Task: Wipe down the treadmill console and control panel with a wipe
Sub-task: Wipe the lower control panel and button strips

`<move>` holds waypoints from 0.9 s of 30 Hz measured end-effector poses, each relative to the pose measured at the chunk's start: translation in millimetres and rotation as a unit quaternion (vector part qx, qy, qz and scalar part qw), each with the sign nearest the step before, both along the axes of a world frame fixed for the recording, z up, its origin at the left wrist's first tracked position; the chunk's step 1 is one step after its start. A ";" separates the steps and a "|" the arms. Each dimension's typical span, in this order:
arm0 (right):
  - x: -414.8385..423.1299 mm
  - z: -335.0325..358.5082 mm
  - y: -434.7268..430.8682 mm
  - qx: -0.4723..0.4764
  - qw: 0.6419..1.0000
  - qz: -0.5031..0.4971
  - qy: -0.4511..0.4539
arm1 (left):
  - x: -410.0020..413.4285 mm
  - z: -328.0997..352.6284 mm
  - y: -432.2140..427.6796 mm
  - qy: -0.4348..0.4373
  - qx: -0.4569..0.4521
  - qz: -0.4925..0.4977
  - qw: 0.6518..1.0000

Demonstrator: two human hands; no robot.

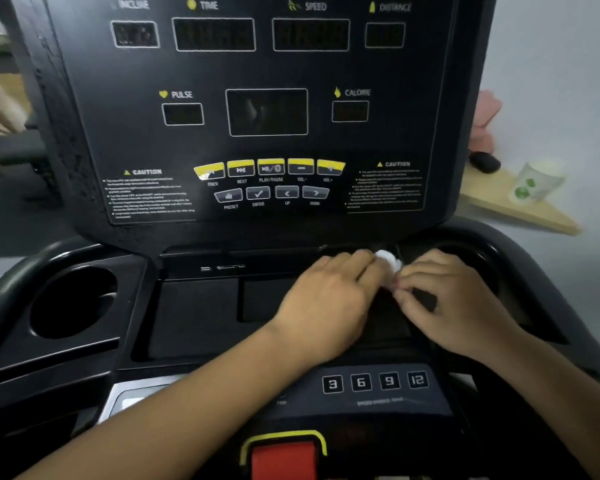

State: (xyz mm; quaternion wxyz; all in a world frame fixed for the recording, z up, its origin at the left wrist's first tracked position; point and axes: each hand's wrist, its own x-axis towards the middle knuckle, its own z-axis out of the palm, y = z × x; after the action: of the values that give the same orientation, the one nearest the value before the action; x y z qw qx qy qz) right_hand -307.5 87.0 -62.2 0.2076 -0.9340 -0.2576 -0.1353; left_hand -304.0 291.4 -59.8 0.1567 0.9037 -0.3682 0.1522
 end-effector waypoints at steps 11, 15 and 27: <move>-5.0 6.9 -6.1 -0.039 0.995 0.034 0.085 | 5.8 -6.2 8.7 0.069 0.014 -0.072 0.995; -2.3 15.0 2.2 0.021 1.000 0.001 0.023 | 3.0 -0.3 13.6 0.030 -0.072 -0.076 0.994; -5.4 29.0 11.4 0.257 0.944 -0.005 0.207 | -1.9 6.1 15.8 0.274 -0.241 0.051 0.930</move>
State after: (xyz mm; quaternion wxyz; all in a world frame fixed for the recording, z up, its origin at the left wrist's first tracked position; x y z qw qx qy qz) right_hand -312.9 98.5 -33.2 0.4883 -0.8577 -0.1609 -0.0018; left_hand -305.8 307.2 -53.8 0.4563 0.8630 -0.2165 -0.0091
